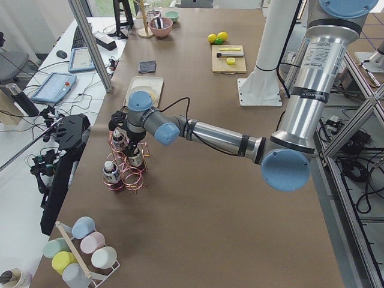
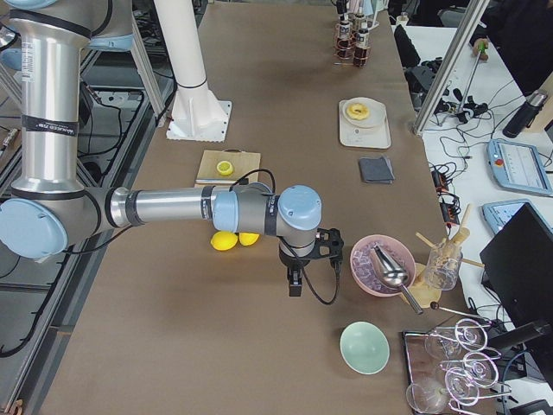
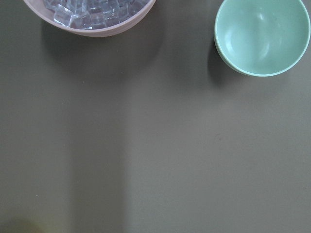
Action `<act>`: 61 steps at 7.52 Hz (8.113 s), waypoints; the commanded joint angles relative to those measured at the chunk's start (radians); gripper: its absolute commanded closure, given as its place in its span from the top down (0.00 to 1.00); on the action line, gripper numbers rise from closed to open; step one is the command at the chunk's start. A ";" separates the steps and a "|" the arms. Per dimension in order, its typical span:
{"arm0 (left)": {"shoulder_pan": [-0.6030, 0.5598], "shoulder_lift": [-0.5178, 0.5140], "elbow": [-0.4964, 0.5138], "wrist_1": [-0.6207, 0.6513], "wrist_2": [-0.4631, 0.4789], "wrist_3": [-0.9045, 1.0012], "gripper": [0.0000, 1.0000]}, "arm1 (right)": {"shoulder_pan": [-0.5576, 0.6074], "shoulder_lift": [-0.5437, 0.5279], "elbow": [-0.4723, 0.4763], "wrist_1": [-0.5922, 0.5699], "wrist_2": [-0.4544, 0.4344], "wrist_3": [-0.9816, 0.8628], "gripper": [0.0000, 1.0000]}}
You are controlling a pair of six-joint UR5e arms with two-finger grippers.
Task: Place tea on tray
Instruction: 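Reach the left gripper into the copper rack and grasp a tea bottle, then lift the tea bottle out of the rack with the left gripper, then lower the bottle onto the table near the tray and release, then retract the left arm toward the rack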
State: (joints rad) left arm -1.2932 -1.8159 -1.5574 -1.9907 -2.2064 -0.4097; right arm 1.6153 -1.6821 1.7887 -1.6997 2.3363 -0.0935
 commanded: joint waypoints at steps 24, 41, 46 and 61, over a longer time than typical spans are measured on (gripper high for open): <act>0.543 -0.432 -0.596 0.823 0.265 -0.688 0.00 | 0.002 0.001 -0.003 0.000 -0.002 -0.012 1.00; 0.891 -0.655 -0.293 0.748 0.646 -0.900 0.00 | 0.006 -0.004 -0.005 0.000 0.006 -0.002 1.00; 0.893 -0.666 -0.314 0.751 0.666 -0.894 0.98 | 0.006 0.002 -0.005 -0.002 0.014 -0.003 1.00; 0.047 0.346 -0.468 0.329 0.016 0.237 0.98 | -0.443 0.298 0.241 -0.008 0.026 0.761 1.00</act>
State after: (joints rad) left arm -1.1520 -1.6112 -2.1016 -1.4830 -2.1024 -0.2875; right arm 1.2860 -1.4823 2.0122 -1.7078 2.3825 0.4734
